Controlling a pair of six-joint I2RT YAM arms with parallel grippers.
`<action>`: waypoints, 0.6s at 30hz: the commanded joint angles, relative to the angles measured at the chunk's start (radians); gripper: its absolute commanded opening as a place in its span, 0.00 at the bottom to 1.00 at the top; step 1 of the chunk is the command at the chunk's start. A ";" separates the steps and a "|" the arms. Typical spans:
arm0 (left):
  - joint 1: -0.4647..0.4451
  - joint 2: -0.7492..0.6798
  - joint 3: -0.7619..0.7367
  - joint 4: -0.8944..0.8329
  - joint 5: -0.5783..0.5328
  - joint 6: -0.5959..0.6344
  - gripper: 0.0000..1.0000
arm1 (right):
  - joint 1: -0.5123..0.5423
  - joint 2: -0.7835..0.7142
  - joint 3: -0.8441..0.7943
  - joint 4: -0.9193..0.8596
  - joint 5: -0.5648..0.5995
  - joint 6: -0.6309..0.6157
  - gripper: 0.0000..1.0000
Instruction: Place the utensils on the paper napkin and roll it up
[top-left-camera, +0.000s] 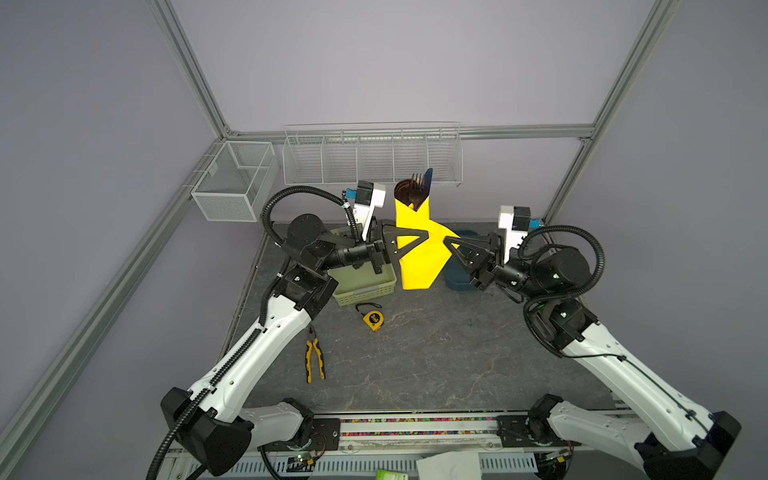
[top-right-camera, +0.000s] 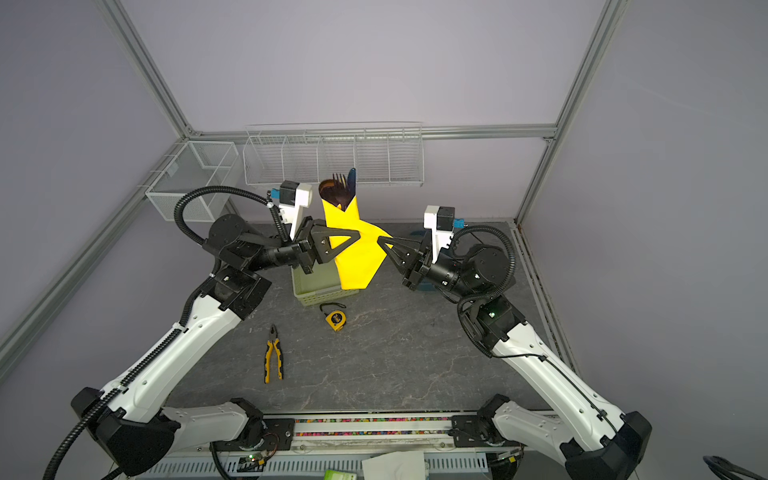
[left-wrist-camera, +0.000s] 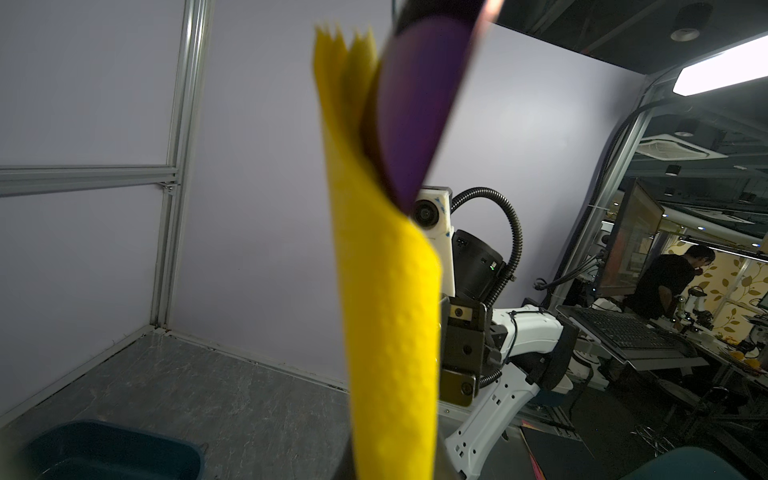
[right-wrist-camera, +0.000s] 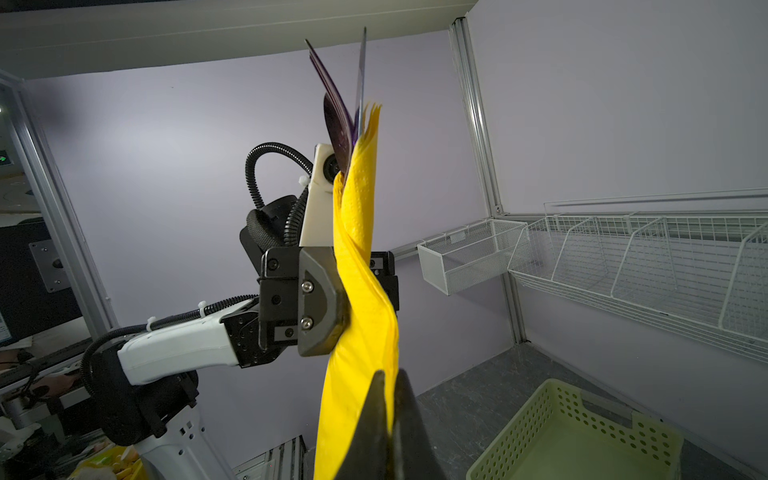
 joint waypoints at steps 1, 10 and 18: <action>0.004 -0.013 0.040 0.086 0.009 -0.018 0.06 | -0.023 -0.031 -0.018 -0.003 0.065 -0.031 0.06; 0.005 -0.010 0.075 -0.109 -0.127 0.118 0.00 | -0.023 -0.024 0.027 -0.133 0.086 -0.085 0.27; 0.007 0.001 0.137 -0.320 -0.310 0.272 0.00 | -0.007 -0.057 0.056 -0.236 0.123 -0.172 0.48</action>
